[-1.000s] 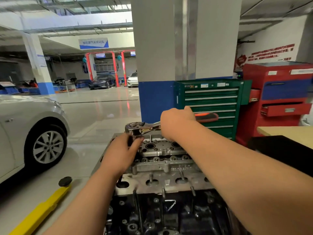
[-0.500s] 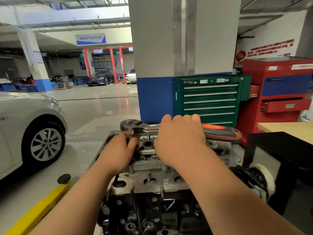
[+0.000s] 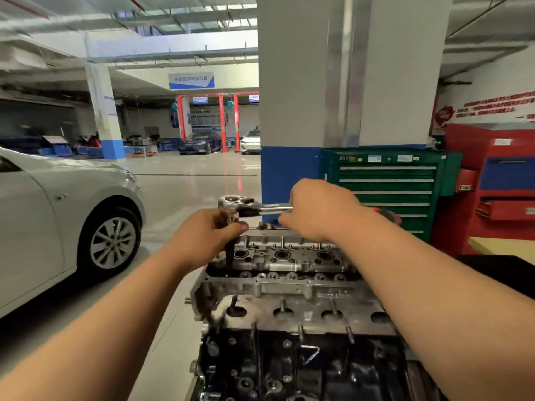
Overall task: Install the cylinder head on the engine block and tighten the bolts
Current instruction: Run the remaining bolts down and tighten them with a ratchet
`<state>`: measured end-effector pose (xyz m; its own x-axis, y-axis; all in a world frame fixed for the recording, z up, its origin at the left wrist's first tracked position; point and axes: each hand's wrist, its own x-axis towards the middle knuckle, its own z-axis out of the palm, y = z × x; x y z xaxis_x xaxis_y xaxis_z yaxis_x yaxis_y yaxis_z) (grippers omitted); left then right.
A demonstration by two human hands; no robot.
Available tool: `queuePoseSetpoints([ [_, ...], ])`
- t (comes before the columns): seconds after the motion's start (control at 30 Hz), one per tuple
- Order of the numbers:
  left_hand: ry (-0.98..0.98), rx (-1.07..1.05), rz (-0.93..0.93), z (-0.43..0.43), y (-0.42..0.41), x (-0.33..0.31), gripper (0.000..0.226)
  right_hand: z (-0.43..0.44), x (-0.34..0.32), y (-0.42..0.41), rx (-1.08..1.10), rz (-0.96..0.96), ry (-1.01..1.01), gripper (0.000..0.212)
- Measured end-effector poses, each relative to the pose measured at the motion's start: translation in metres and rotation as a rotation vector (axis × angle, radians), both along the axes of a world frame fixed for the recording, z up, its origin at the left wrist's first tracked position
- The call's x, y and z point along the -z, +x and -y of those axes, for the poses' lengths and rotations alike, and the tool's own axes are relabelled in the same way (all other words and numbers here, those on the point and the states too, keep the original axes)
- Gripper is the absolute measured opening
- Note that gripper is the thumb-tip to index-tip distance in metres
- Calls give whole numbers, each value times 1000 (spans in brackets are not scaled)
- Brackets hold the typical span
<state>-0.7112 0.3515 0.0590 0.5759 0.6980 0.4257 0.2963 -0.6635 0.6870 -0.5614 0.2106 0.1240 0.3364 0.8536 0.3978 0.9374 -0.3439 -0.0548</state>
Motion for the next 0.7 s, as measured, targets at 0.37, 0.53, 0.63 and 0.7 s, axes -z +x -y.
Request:
queuePoseSetpoints([
  [0.37,15,-96,10,-11,-16,38,27,-15,21,-24,-55,11,-98,33],
  [0.53,46,-130,-85,-14,-15,39,26,-18,29,-26,-43,-3,-163,33],
  [0.63,89,-127,-159,-13,-14,40,16,-20,39,-23,-38,-45,-222,35],
  [0.7,111,-132,-114,-15,-14,29,12,-20,39,-18,-44,-67,-166,35],
])
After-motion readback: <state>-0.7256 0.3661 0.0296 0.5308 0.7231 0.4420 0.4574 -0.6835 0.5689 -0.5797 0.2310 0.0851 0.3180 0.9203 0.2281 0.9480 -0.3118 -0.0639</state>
